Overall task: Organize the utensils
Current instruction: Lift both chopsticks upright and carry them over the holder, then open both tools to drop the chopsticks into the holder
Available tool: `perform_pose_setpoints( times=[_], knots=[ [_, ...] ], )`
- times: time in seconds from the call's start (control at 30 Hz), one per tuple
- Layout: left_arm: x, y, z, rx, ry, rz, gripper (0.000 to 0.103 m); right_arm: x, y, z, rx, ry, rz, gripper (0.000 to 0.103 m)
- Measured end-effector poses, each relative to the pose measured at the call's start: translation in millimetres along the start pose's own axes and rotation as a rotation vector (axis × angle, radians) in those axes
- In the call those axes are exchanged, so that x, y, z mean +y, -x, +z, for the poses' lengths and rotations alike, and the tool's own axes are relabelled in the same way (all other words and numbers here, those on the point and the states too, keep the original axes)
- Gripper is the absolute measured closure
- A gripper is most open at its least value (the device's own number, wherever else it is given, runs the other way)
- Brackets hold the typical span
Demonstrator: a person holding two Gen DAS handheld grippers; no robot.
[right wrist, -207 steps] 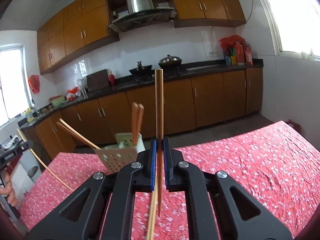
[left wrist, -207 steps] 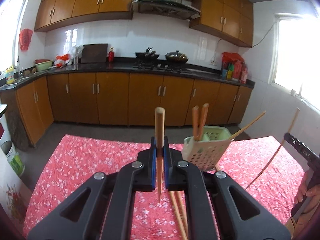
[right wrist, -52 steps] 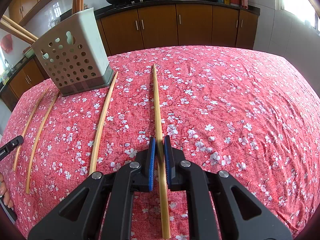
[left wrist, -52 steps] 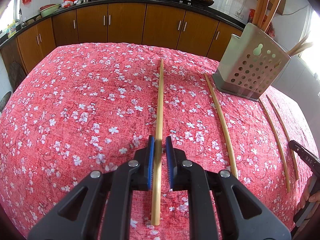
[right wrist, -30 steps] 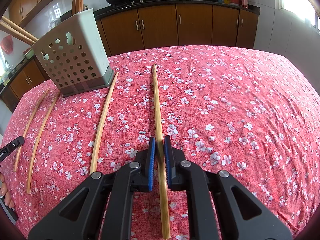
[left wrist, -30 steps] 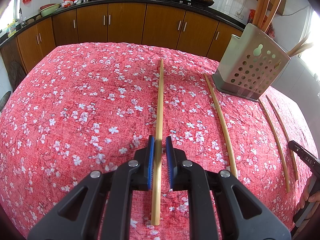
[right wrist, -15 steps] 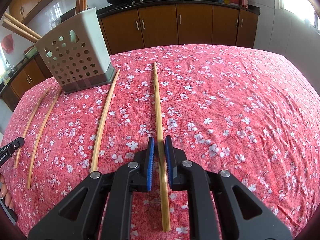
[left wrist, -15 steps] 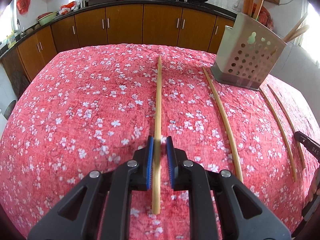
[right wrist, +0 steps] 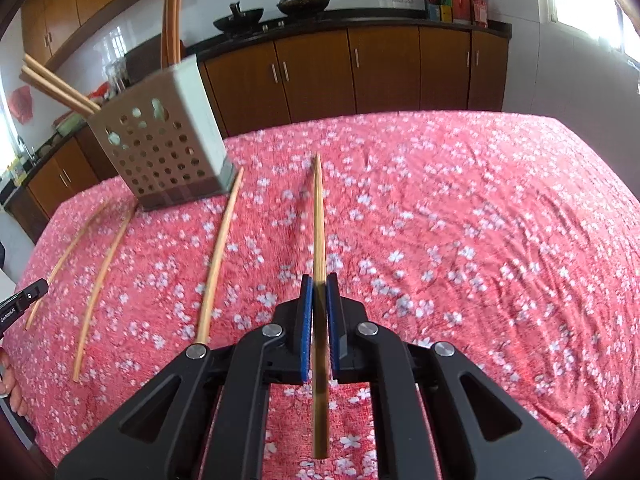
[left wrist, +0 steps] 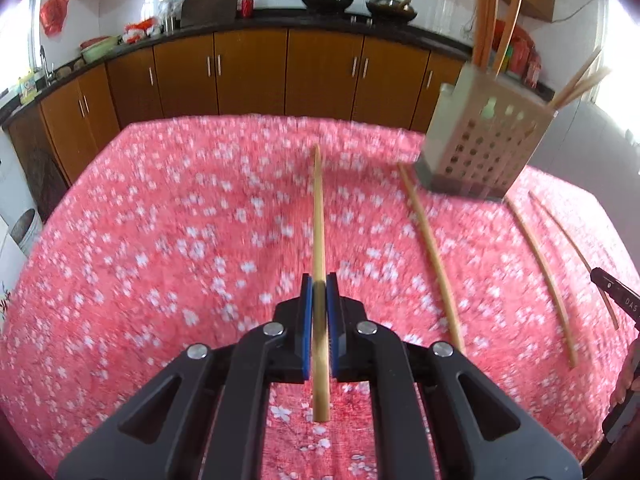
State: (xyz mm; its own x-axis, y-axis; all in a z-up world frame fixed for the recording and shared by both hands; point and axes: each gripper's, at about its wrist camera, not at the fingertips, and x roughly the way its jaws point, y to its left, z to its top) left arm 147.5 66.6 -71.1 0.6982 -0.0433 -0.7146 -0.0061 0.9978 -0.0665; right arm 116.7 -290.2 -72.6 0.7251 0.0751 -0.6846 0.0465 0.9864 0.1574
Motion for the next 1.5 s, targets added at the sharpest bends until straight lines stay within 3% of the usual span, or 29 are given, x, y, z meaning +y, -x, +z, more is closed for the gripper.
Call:
perform_pose_setpoints(
  times=[0.4, 0.77, 1.17, 1.5],
  knots=[
    [-8.0, 59.2, 46.5, -0.203, 0.014, -0.032, 0.095, -1.8, 58.8, 41.8, -0.229, -0.026, 0.04, 0.095],
    [-11.6, 97.9, 85.3, -0.289, -0.009, -0.084, 0.095, 11.5, 83.5, 73.4, -0.324, -0.016, 0.082, 0.095],
    [-59.9, 142.2, 109.2, -0.382, -0.073, -0.233, 0.095, 43.0, 128.2, 115.1, -0.47, -0.013, 0.251, 0.095],
    [-102.1, 161.3, 171.5, -0.567, -0.028, -0.25, 0.095, 63.8, 131.1, 150.2, -0.57, 0.006, 0.276, 0.095]
  ],
)
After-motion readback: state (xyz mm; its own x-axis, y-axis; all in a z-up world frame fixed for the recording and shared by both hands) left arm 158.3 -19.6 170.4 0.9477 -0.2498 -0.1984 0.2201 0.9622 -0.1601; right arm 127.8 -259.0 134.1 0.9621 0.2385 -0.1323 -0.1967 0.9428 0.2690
